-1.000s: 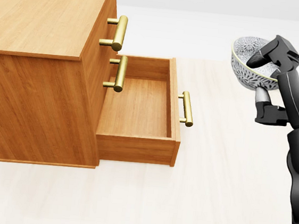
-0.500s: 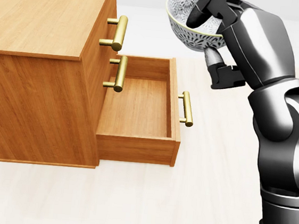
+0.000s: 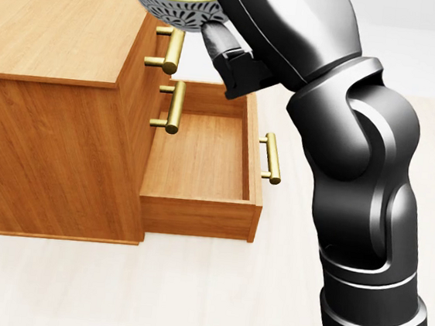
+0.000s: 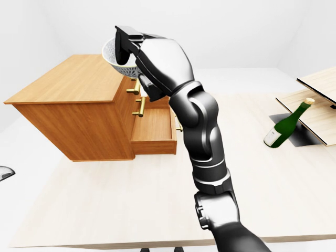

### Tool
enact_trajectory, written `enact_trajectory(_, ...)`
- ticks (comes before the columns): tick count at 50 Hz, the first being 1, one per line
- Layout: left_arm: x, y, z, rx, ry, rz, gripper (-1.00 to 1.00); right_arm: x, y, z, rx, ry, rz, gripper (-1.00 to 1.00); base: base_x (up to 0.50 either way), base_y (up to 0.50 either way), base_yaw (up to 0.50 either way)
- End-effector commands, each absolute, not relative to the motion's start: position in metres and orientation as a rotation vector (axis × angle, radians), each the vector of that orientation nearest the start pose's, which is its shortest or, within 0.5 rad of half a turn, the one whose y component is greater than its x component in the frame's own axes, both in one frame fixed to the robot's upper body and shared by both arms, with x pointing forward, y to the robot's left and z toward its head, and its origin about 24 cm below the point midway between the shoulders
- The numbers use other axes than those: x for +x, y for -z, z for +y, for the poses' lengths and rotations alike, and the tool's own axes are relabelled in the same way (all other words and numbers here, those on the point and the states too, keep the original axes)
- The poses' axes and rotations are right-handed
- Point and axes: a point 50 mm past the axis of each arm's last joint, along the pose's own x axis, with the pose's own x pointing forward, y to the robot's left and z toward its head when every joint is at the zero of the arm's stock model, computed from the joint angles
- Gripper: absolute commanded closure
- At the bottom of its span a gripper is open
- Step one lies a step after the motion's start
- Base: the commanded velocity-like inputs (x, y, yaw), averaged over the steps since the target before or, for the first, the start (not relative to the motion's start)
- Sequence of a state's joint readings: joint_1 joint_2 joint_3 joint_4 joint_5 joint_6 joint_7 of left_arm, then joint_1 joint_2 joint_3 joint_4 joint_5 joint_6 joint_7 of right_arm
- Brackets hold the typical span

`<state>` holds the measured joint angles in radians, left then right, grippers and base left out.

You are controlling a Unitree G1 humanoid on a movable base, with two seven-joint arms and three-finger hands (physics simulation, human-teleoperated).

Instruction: Put the bowl on top of the cabinet.

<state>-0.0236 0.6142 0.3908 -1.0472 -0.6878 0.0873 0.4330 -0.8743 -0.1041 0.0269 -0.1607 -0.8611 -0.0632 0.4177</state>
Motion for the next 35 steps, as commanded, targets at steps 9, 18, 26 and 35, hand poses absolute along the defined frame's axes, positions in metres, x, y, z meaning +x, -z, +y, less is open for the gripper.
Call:
enact_trajectory(9,0.143,-0.283,0.204,-0.064,-0.057,-0.977,-0.93,0.273,-0.331,-0.033,-1.047,-0.199,-0.978,1.0,0.0,0.0,0.0)
enact_trajectory(18,0.142,-0.284,0.204,-0.064,-0.057,-0.982,-0.93,0.271,-0.331,-0.015,-1.041,-0.214,-0.964,1.0,0.0,0.0,0.0)
enact_trajectory(26,0.142,-0.284,0.204,-0.068,-0.057,-0.98,-0.93,0.27,-0.33,-0.005,-1.045,-0.224,-0.952,1.0,0.0,0.0,0.0)
enact_trajectory(35,0.142,-0.284,0.205,-0.072,-0.058,-0.971,-0.93,0.272,-0.326,0.003,-1.056,-0.229,-0.942,1.0,0.0,0.0,0.0)
